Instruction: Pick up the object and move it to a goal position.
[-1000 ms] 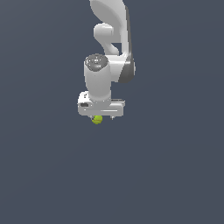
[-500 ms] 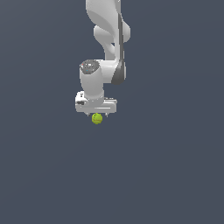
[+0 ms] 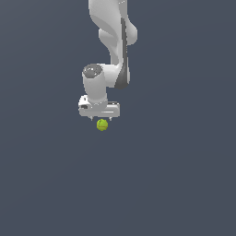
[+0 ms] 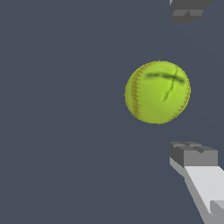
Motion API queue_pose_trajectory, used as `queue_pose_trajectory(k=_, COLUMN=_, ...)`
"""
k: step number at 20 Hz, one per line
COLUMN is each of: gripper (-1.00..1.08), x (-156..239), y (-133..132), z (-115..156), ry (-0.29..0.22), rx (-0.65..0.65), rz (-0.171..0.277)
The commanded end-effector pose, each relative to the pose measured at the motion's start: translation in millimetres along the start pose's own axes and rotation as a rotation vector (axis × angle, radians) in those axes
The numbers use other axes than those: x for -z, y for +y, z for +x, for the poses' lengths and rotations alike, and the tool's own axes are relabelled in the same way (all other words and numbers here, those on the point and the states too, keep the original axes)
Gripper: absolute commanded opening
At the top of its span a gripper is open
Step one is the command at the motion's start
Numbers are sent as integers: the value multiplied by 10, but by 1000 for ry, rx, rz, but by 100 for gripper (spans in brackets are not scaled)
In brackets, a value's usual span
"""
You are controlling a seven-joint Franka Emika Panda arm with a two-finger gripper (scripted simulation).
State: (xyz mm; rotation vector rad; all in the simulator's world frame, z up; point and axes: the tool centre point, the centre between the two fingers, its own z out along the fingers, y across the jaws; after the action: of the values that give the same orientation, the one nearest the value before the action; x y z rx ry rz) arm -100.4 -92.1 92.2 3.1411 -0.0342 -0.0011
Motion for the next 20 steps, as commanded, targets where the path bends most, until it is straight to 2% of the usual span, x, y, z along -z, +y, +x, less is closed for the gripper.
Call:
queue_pose_trajectory(k=1, gripper=100, x=0, y=1, z=-1, ry=0, rx=0, rz=0)
queue_pose_trajectory(k=20, gripper=100, x=-508, y=4, z=-17, ry=1, rx=0, rz=0)
